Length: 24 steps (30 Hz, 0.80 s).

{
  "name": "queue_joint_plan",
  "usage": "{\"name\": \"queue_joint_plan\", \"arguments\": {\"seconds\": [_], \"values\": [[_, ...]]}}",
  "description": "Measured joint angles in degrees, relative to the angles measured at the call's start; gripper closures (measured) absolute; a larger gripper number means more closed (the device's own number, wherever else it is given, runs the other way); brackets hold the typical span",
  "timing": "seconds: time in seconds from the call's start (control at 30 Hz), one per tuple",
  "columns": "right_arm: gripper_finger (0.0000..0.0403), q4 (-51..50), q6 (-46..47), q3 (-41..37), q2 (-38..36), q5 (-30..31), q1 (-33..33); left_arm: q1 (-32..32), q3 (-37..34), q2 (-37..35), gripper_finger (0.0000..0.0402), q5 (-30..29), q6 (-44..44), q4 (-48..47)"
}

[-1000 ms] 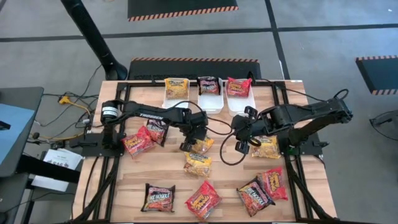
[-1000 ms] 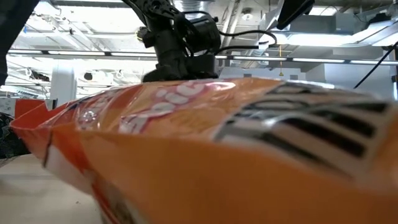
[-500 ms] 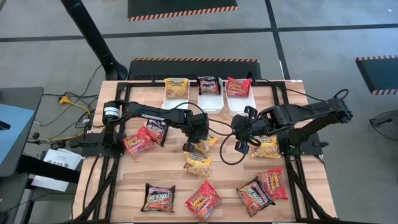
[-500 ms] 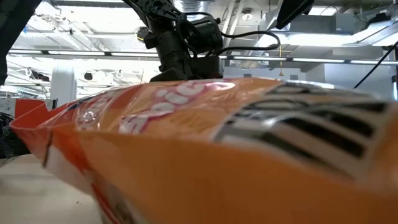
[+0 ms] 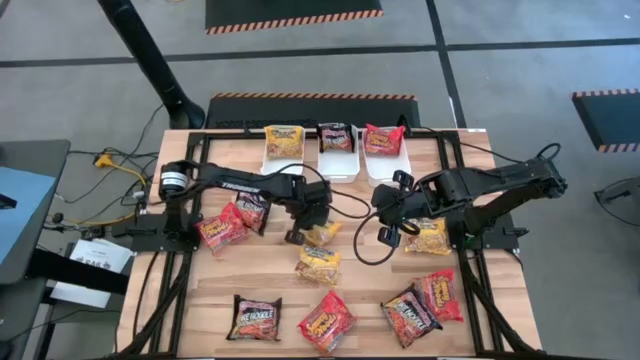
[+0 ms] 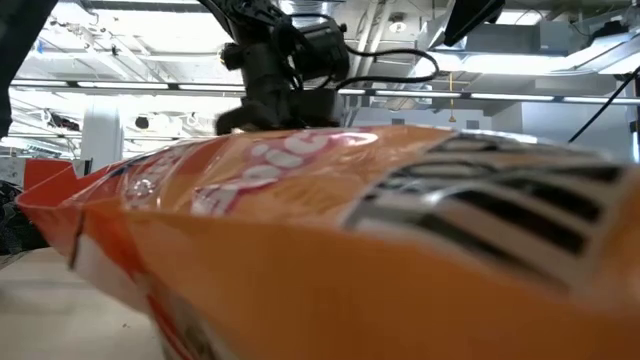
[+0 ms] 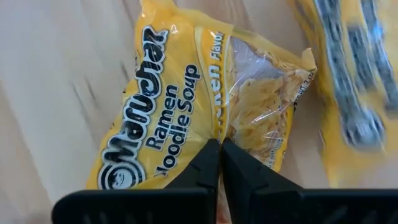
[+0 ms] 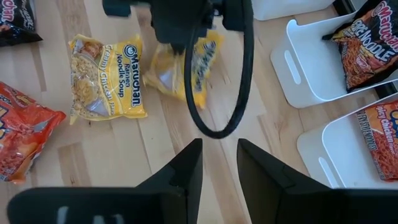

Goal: Sort Maruchan noodles
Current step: Put the yellow noodle pack into the left white bin

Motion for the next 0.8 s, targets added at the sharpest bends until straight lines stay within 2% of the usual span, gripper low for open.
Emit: {"name": "queue_joint_plan", "arguments": {"seconds": [0.27,0.8], "values": [[0.028,0.11,-0.07,0.01,0.01,-0.02,0.0,-0.53,0.04,-3.23,0.0401,-7.22,-0.26,-5.26],[0.028,0.39,-0.59,0.02,0.01,0.0,0.0,-0.75,0.24,-8.16,0.0401,-13.11,0.15,-7.47]]}}
